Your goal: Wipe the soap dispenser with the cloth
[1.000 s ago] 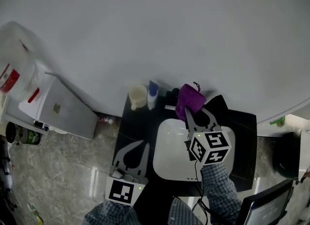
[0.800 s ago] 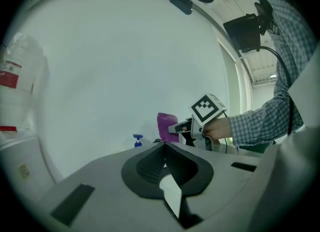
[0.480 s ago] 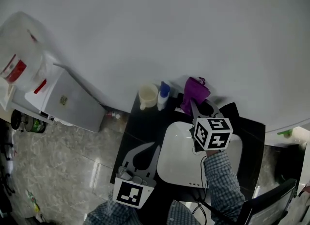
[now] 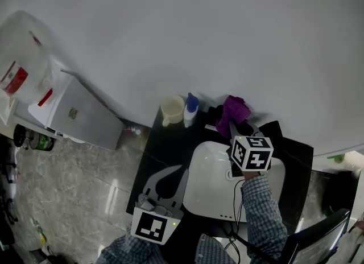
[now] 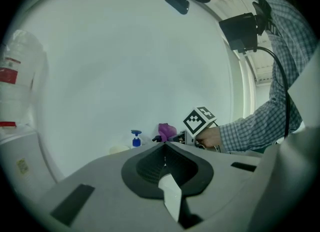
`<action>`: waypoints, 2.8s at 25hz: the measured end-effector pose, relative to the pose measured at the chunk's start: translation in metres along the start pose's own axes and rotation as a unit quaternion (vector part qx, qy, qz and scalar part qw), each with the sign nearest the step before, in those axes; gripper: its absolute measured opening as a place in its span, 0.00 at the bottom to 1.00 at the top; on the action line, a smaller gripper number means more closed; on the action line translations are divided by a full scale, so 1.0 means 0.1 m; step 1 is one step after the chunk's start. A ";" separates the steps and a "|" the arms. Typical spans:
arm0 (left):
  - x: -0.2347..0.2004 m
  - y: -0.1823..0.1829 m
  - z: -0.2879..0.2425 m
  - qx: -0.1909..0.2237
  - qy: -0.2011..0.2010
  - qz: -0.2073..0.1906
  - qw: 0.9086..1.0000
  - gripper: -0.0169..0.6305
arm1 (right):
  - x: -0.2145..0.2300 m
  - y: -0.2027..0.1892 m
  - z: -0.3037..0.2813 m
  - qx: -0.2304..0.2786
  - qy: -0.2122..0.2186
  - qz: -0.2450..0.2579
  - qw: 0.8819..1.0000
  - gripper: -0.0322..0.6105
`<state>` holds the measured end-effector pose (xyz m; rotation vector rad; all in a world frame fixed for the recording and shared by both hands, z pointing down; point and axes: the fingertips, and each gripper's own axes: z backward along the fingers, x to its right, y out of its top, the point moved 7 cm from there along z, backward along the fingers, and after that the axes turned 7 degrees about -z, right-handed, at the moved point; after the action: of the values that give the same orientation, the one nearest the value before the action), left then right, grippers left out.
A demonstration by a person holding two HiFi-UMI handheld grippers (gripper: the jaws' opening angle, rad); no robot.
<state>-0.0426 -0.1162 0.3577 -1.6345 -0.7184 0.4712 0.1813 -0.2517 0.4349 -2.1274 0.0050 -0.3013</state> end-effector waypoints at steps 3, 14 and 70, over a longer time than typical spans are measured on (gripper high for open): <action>0.00 -0.01 0.01 -0.003 0.003 0.003 1.000 0.03 | 0.07 -0.17 -0.08 -0.021 -0.005 -0.011 1.000 0.17; -0.02 -0.09 0.06 -0.014 0.020 0.014 1.000 0.03 | 0.21 -0.37 -0.21 -0.031 -0.023 -0.039 0.998 0.17; -0.02 -0.08 0.03 -0.006 0.012 0.017 1.000 0.03 | -0.52 -0.31 0.02 -0.015 0.020 0.103 0.994 0.17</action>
<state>-0.0476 -0.1153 0.3645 -1.6634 -0.6769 0.4717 0.1283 -0.2273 0.4483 -2.1295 0.2516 -0.2225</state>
